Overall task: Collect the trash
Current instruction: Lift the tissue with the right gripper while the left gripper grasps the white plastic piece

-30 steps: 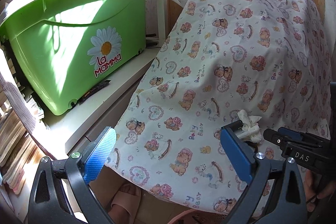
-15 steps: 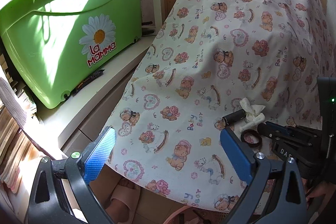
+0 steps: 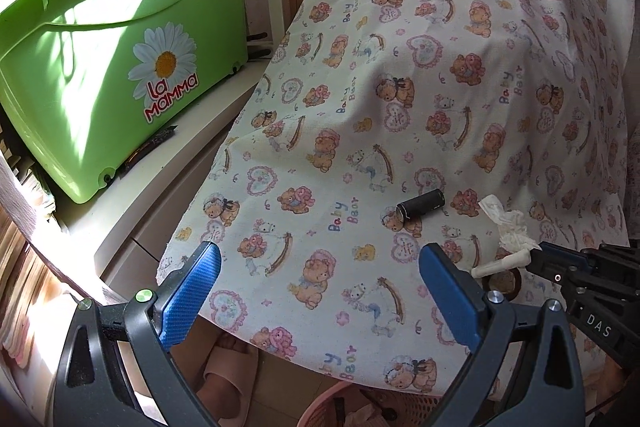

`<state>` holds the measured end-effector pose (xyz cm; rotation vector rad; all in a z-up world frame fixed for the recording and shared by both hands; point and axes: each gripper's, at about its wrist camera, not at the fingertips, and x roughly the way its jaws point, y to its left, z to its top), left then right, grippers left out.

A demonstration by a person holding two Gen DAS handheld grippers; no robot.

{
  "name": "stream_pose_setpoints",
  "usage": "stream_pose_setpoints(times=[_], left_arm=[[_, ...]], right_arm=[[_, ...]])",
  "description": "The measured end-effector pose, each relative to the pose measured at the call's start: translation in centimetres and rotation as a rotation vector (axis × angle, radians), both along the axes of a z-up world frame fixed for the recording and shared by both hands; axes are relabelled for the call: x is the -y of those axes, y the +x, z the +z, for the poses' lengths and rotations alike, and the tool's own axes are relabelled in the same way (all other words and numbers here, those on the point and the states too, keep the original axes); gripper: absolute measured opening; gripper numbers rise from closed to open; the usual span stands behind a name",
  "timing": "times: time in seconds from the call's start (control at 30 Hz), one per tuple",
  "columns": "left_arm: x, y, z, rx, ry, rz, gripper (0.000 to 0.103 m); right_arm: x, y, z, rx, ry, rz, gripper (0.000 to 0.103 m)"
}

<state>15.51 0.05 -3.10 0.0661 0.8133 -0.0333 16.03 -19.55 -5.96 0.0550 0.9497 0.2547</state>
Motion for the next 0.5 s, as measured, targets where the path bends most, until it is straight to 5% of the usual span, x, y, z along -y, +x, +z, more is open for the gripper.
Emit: stream_pose_setpoints(times=[0.33,0.5], left_arm=[[1.4,-1.3,-0.8,-0.023,-0.004,-0.039,0.097],[3.6,-3.6,-1.5,-0.077,-0.056,-0.169,0.095]], right_arm=[[2.1,-1.5,1.1,0.039,-0.059,-0.071,0.013],[3.8,-1.8,1.9,0.053,-0.056,-0.118,0.012]])
